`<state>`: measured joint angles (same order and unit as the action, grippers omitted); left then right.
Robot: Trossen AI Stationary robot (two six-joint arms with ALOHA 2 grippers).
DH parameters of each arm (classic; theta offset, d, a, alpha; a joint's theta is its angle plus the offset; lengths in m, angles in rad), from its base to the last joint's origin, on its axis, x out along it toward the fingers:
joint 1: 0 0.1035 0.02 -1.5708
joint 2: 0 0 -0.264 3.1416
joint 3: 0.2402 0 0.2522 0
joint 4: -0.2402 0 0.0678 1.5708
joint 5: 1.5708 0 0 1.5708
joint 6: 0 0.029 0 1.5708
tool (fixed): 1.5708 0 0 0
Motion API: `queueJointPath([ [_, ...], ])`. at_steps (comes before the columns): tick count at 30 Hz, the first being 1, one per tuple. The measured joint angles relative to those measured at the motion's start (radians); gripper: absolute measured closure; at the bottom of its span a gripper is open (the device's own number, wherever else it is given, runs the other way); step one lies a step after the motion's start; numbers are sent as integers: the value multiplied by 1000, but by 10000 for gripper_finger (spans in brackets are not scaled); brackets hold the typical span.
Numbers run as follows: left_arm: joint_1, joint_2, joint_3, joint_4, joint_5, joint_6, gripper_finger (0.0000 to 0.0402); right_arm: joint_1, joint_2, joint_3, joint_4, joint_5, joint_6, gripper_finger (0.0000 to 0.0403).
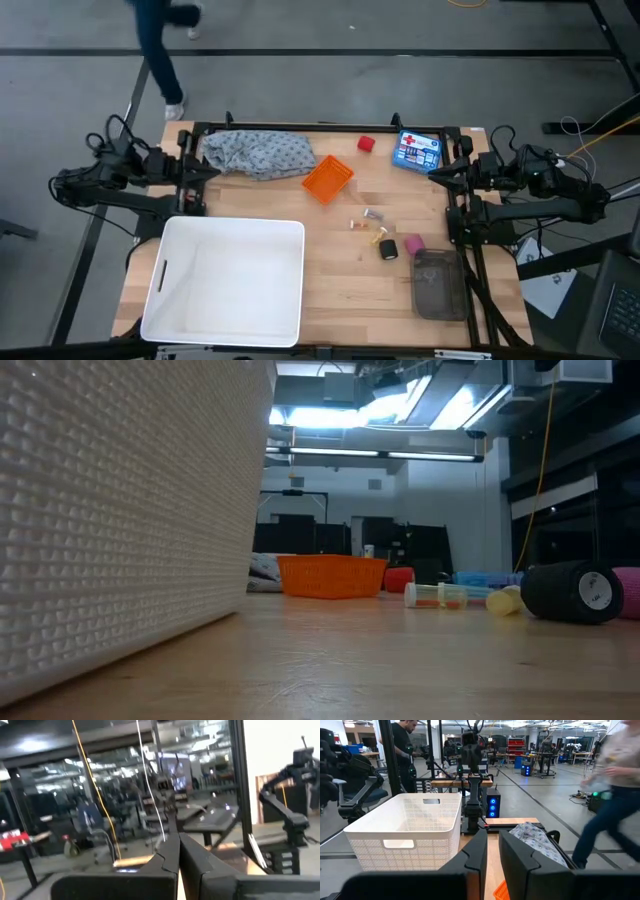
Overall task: Pick & place medical supplies in basket/bin
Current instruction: Put the left yellow pill bottle into the orange bin
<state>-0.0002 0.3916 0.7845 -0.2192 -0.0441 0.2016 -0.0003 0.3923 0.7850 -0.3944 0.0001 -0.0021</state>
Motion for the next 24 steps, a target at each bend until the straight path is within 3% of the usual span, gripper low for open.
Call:
queueJointPath([
  [9,0,0,0,37,3,-16,398,0,0,0,0,0,0,350],
  [21,0,14,0,71,-20,280,398,0,0,0,0,0,0,350],
  [24,0,27,0,87,-79,323,398,0,0,0,0,0,0,350],
])
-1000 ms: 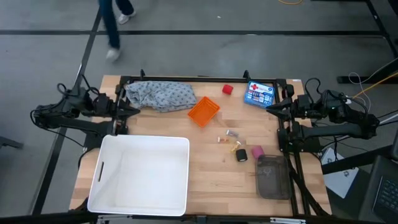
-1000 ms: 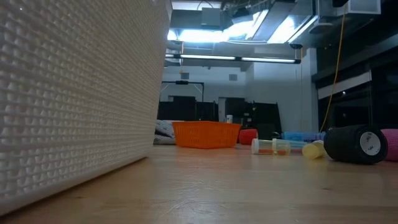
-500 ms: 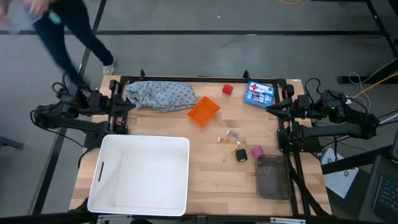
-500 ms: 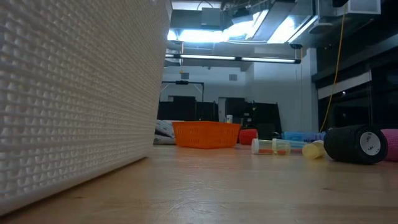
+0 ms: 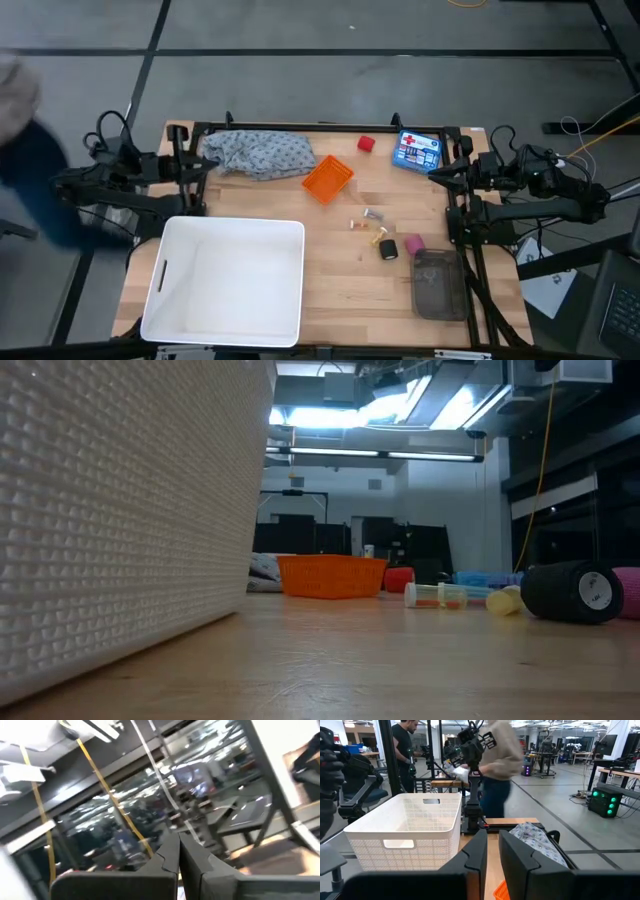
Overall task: Pick & place medical supplies in basket/bin
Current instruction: Put the left yellow pill bottle into the orange bin
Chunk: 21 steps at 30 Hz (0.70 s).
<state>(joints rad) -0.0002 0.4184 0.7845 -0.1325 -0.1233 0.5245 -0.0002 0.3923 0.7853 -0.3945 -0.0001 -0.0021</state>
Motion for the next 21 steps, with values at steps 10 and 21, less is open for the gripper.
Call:
queueJointPath([
  [10,0,66,0,-27,-21,-53,398,0,0,0,0,0,0,350],
  [21,0,195,0,-35,-113,-148,398,0,0,0,0,0,0,350],
])
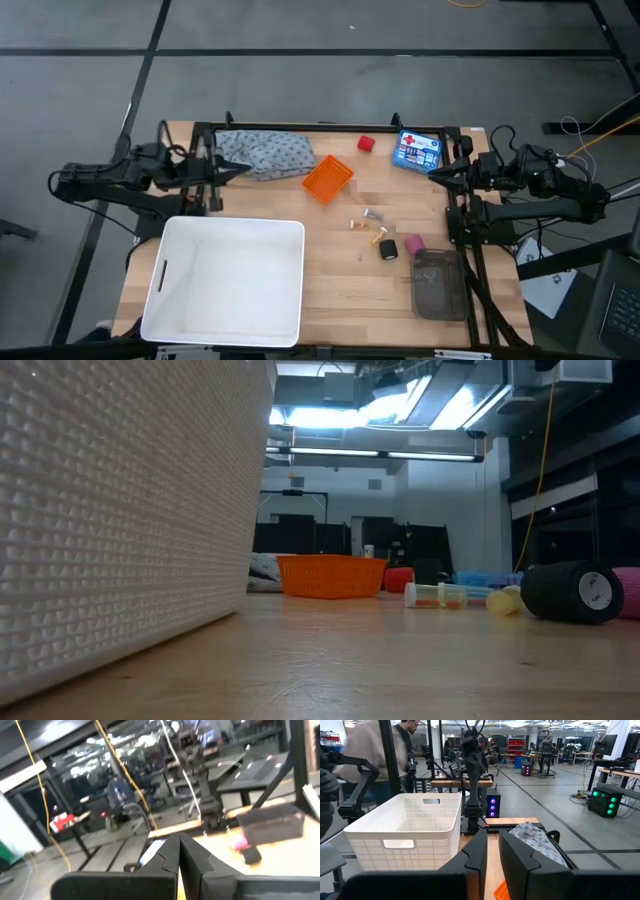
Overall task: Pick & place medical supplies in basket/bin
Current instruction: Put the left yellow pill bottle into the orange bin
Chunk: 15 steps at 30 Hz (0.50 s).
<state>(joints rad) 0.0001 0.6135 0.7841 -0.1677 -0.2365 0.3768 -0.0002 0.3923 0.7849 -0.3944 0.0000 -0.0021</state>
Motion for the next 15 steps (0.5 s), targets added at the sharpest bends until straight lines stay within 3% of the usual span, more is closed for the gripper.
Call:
queueJointPath([
  [11,0,133,0,35,-92,-22,398,0,0,0,80,1,-15,350],
  [15,0,195,0,30,-93,-48,388,0,13,0,126,59,-12,350],
])
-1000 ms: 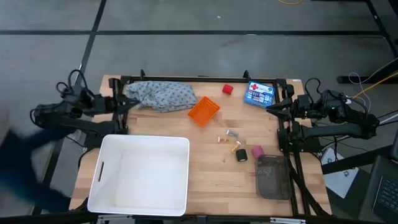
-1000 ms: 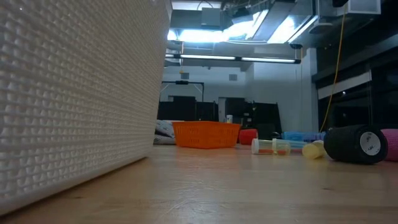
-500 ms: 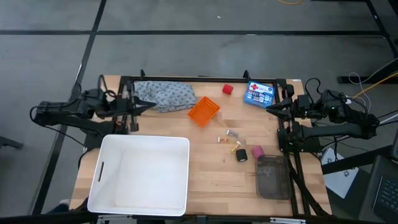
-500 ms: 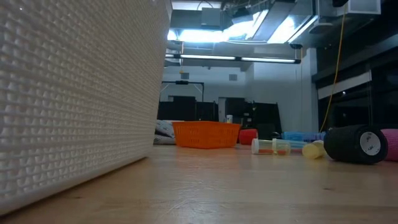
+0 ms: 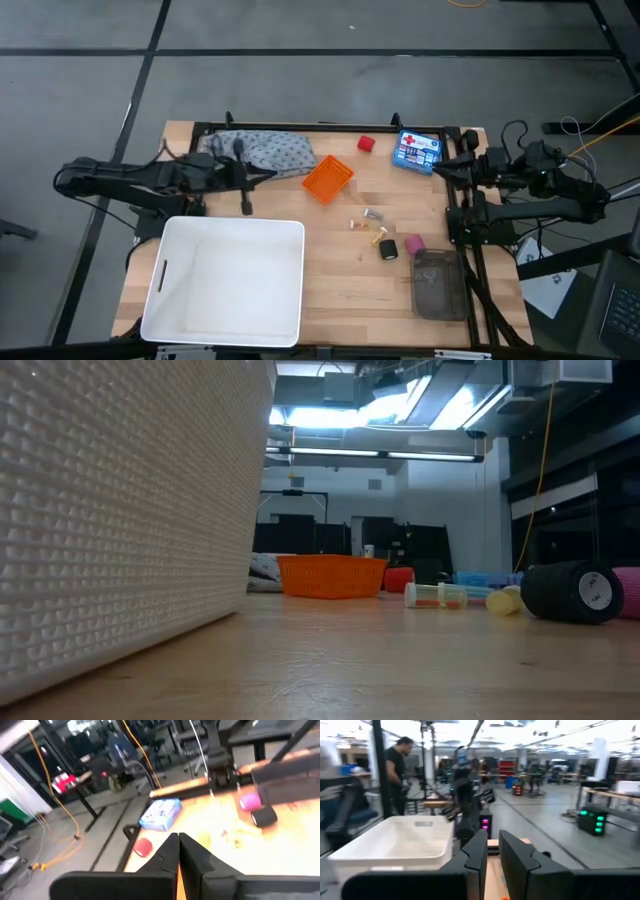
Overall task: Pick & place medical supplies in basket/bin
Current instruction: Put the left yellow pill bottle into the orange bin
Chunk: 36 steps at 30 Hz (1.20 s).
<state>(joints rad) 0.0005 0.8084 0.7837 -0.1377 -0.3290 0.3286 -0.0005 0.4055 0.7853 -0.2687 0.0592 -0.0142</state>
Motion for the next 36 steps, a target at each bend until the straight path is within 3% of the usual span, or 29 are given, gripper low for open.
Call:
queueJointPath([
  [10,45,198,0,86,30,5,295,0,164,0,70,43,-135,350],
  [15,108,315,33,152,155,-43,249,0,263,0,162,160,-223,350],
  [21,204,478,265,-76,314,-122,230,0,299,0,187,296,-262,350],
  [29,277,763,620,-312,466,-35,233,0,299,0,176,300,-206,350],
  [36,253,1030,841,-456,557,75,233,0,299,0,127,357,-207,350],
])
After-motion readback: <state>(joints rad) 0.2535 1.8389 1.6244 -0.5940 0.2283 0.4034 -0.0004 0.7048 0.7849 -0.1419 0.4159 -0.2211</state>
